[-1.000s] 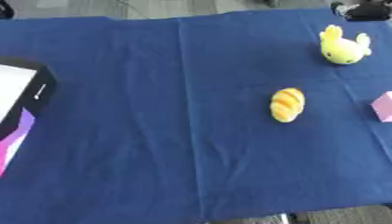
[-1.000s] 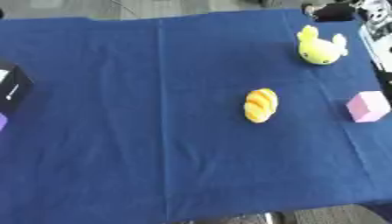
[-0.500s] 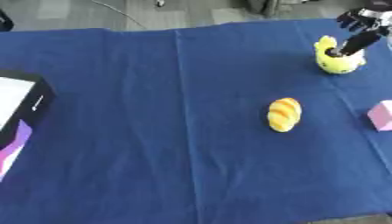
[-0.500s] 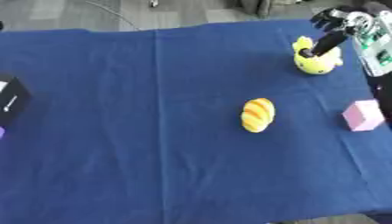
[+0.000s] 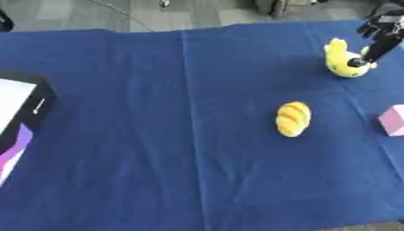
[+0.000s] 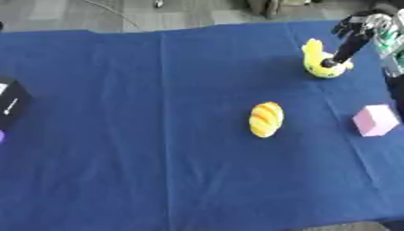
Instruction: Pick up the objects with one hand, pass them to the other hand, and then place them into the box on the other side of the table.
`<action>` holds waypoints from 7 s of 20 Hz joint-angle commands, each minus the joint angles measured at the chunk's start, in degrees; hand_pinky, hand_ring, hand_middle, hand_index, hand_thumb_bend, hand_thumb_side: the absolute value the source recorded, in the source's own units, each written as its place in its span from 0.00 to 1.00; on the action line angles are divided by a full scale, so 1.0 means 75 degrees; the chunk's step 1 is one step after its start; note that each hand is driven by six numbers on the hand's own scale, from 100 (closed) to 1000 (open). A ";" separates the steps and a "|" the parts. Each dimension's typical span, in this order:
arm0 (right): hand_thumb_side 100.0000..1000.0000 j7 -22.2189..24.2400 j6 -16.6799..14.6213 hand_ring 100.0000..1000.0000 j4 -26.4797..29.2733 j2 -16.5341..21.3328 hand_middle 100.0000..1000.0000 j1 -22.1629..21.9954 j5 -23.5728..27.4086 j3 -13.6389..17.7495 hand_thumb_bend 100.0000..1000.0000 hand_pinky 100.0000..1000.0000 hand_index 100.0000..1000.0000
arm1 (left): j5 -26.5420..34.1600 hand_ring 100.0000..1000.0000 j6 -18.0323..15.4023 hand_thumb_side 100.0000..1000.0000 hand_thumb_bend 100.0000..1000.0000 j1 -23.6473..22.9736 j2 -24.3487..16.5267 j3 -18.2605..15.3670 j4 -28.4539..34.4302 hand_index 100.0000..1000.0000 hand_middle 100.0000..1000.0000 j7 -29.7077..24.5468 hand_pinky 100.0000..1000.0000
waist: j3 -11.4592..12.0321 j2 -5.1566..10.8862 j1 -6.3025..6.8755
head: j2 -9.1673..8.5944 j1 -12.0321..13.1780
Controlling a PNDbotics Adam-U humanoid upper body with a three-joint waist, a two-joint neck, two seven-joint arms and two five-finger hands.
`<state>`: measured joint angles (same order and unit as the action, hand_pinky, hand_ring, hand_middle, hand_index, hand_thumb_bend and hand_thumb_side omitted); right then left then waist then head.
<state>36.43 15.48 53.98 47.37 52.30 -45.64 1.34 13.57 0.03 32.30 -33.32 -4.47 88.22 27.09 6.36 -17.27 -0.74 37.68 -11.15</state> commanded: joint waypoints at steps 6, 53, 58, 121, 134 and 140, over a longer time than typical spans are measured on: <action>0.00 -0.0281 -0.0127 0.93 -0.0157 0.0200 0.88 0.0130 -0.0920 0.0022 0.38 0.92 0.91 | -0.0044 0.77 -0.0009 0.64 0.53 0.0131 -0.0251 -0.0002 0.0293 0.82 0.78 -0.0042 0.83 | 0.0037 0.0037 0.0055 | -0.0039 -0.0037; 0.00 -0.5417 0.1247 0.54 0.4169 -0.1167 0.38 -0.1754 0.5009 -0.0230 0.00 0.78 0.61 | -0.0703 0.75 0.0379 0.56 0.56 0.0155 -0.0476 0.0227 0.1550 0.80 0.75 -0.0355 0.81 | 0.0239 0.0080 0.0181 | -0.0117 0.0138; 0.00 -0.5982 0.0947 0.53 0.5126 -0.1704 0.37 -0.2159 0.5664 -0.0862 0.00 0.78 0.61 | -0.1073 0.74 0.0792 0.55 0.55 0.0375 -0.0694 0.0475 0.2094 0.79 0.74 -0.0748 0.81 | 0.0287 0.0132 0.0152 | -0.0034 0.0197; 0.00 -0.7652 -0.2055 0.52 0.5112 -0.5001 0.36 -0.2449 0.3552 -0.4108 0.00 0.77 0.60 | -0.6864 0.86 0.2528 0.41 0.38 0.3986 0.0170 0.4434 0.3164 0.90 0.84 -1.0236 0.87 | 0.0741 0.0464 0.0102 | 0.0638 0.0791; 0.00 -0.7565 -0.2614 0.52 0.5163 -0.5040 0.37 -0.2369 0.2682 -0.4184 0.00 0.77 0.60 | -0.7080 0.86 0.2303 0.30 0.32 0.3915 0.0306 0.4698 0.2271 0.85 0.84 -1.0540 0.87 | 0.0733 0.0449 0.0109 | 0.0718 0.0790; 0.00 -0.7518 -0.2777 0.52 0.5177 -0.5076 0.37 -0.2324 0.2424 -0.4205 0.00 0.77 0.60 | -0.7113 0.86 0.2187 0.30 0.30 0.3896 0.0392 0.4796 0.1889 0.83 0.83 -1.0540 0.86 | 0.0733 0.0430 0.0113 | 0.0751 0.0796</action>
<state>-19.94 -4.93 91.68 9.73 33.83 -26.85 -30.13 -39.36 16.12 60.85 -30.17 31.85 102.54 -51.39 11.82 -15.05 -0.10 43.07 -5.13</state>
